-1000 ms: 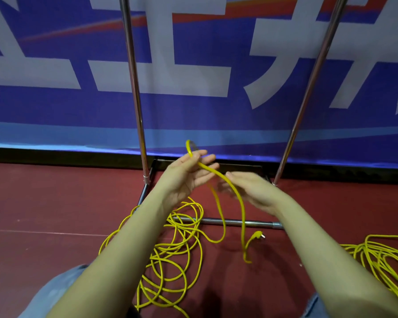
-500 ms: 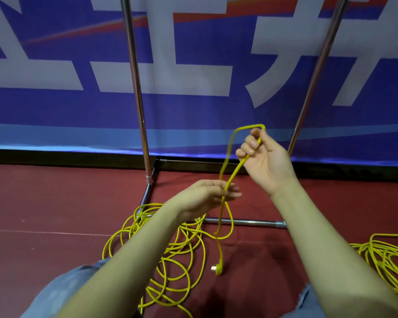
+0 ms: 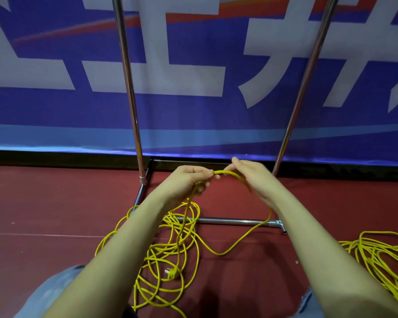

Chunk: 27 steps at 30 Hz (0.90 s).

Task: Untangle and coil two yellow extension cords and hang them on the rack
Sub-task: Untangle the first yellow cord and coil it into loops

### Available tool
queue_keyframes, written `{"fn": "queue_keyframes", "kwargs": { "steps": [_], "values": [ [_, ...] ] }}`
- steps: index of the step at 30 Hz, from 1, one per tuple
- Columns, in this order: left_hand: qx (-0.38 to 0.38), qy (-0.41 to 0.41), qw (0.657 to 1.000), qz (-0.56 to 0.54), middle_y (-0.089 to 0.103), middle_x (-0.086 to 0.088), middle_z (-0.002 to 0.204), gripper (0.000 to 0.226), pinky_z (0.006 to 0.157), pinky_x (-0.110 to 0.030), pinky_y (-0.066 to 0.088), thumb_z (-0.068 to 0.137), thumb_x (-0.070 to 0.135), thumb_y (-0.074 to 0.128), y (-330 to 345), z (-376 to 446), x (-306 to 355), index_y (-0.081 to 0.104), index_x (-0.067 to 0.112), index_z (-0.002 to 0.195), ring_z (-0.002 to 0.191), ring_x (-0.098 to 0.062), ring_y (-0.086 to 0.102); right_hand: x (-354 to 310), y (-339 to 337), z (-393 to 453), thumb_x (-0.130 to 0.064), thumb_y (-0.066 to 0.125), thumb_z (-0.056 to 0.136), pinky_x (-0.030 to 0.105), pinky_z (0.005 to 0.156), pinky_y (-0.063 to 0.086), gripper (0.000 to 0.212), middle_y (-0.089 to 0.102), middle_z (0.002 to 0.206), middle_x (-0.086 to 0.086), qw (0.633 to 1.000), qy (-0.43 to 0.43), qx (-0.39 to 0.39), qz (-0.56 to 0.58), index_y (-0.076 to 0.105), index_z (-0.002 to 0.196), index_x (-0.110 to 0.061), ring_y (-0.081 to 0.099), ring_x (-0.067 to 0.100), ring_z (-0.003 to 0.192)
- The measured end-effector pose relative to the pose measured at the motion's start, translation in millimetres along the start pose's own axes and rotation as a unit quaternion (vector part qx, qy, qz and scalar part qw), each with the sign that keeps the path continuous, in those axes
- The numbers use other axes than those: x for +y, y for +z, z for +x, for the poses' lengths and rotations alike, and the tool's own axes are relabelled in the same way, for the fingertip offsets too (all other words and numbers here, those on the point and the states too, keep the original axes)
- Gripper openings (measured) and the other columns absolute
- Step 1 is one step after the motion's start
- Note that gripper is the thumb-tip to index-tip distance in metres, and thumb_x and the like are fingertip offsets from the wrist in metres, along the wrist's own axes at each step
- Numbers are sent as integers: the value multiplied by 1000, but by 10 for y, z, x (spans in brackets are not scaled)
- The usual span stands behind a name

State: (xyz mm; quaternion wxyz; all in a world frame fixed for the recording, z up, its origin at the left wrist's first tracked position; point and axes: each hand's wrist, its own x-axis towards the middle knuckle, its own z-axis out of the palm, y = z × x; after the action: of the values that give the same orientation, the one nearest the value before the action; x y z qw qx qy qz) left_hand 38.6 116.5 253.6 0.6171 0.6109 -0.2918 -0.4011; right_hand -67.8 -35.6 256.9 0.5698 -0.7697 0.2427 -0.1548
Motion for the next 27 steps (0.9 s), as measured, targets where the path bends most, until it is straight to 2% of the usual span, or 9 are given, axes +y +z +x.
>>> {"fn": "queue_keyframes", "kwargs": {
  "steps": [3,5,8,12,15,17,20,23,27],
  "values": [
    [51,33,998,-8,59,3,63,12,59,-18,43,89,9,59,-13,24,-29,68,9,81,56,-7,50,-82,47,-84,-30,39,101,22,52,40,44,53,53,1,988,28,-135,75,63,73,-4,46,12,47],
    [119,68,990,47,61,4,70,10,65,-18,43,90,15,61,-61,28,-43,67,14,82,66,-8,52,-95,67,-83,-23,42,100,19,46,28,36,37,46,-7,983,20,-138,116,57,73,-4,29,6,40],
    [178,28,982,57,53,5,50,37,53,-21,39,97,30,51,-140,2,-5,60,10,67,51,-11,45,-158,70,-64,-22,38,101,15,40,20,33,31,47,-8,968,4,-100,230,52,75,-6,22,3,37],
    [53,-205,977,-11,67,-10,62,72,55,-25,48,97,58,22,-118,-94,61,63,1,82,53,-18,63,-286,-7,-94,-25,39,98,19,42,13,29,30,48,-8,942,-36,-101,319,51,78,-7,21,3,38],
    [5,-223,959,-175,71,-21,83,75,65,-35,56,95,61,22,-43,-33,33,52,-6,104,72,-27,70,-293,-31,-163,-30,49,89,22,44,11,28,30,46,-7,932,-54,-177,313,55,75,-5,21,5,38],
    [34,-188,941,-279,70,-24,81,65,60,-33,58,97,54,32,-8,3,31,49,-8,101,69,-28,71,-252,-23,-207,-35,64,80,20,43,14,30,32,43,-8,923,-55,-245,291,62,70,-8,23,4,36],
    [70,-112,938,-322,69,-18,67,30,59,-28,58,100,22,41,-2,44,40,50,-5,90,62,-21,71,-220,-78,-258,-42,76,67,19,41,19,34,34,40,-6,921,-45,-293,252,65,63,-10,25,6,33],
    [85,-52,928,-358,70,-19,70,13,57,-26,58,97,-3,39,-16,52,93,50,-5,90,62,-19,71,-250,-160,-303,-41,64,80,17,39,23,38,38,40,-1,947,-10,-251,199,67,62,-8,27,10,33],
    [79,0,929,-362,72,-17,77,19,62,-25,59,95,-6,40,-15,54,127,51,0,82,70,-19,72,-271,-92,-314,-42,44,84,18,38,37,47,56,52,7,957,39,-254,136,64,78,0,44,12,36]
  ]
}}
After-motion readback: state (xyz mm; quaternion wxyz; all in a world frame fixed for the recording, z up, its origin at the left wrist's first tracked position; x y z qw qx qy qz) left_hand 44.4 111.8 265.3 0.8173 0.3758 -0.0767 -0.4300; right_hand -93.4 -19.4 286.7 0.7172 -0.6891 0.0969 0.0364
